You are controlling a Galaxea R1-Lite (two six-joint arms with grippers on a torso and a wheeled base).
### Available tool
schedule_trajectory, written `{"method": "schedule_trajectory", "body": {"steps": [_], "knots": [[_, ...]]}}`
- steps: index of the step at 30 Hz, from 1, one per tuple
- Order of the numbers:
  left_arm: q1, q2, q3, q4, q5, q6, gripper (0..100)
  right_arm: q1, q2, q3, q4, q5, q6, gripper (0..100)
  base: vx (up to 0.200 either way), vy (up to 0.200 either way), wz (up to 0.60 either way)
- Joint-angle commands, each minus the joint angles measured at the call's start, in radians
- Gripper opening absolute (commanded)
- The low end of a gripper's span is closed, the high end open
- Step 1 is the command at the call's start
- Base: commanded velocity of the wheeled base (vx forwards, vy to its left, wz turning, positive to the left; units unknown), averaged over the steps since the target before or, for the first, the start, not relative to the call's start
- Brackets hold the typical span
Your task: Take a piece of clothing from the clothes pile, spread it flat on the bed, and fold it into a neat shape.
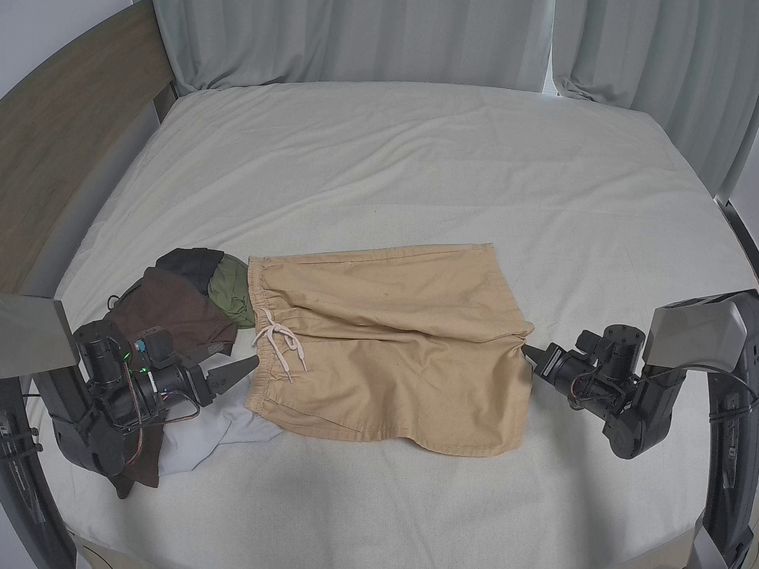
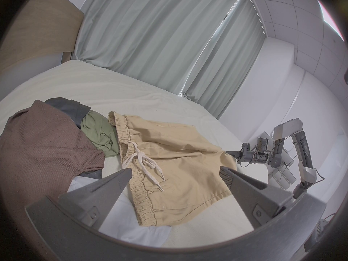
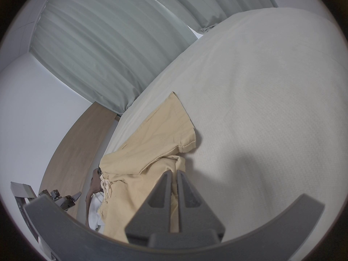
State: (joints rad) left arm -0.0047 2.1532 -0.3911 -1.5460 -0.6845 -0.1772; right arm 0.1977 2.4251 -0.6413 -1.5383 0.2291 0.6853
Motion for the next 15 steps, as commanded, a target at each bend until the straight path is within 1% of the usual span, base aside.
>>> {"method": "schedule_trajectory", "body": {"steps": [1, 7, 8, 11, 15], "knots": [[-0.001, 0.002, 0.0, 0.0, 0.0, 0.001, 100, -0.004, 0.002, -0.011, -0.002, 0.001, -0.012, 0, 0.0, 0.0, 0.0], [0.0, 0.002, 0.0, 0.0, 0.0, -0.001, 100, -0.014, 0.002, -0.017, -0.003, 0.006, -0.03, 0, 0.0, 0.0, 0.0], [0.0, 0.004, 0.0, 0.0, 0.0, -0.001, 100, -0.015, 0.0, -0.021, -0.003, 0.004, -0.032, 100, 0.0, 0.0, 0.0], [0.0, 0.005, 0.0, 0.0, 0.0, -0.002, 100, -0.027, -0.009, -0.038, -0.003, 0.001, -0.043, 100, 0.0, 0.0, 0.0], [0.006, 0.016, -0.002, 0.0, -0.001, -0.001, 100, -0.061, -0.055, -0.024, -0.003, 0.002, -0.113, 100, 0.0, 0.0, 0.0]]}}
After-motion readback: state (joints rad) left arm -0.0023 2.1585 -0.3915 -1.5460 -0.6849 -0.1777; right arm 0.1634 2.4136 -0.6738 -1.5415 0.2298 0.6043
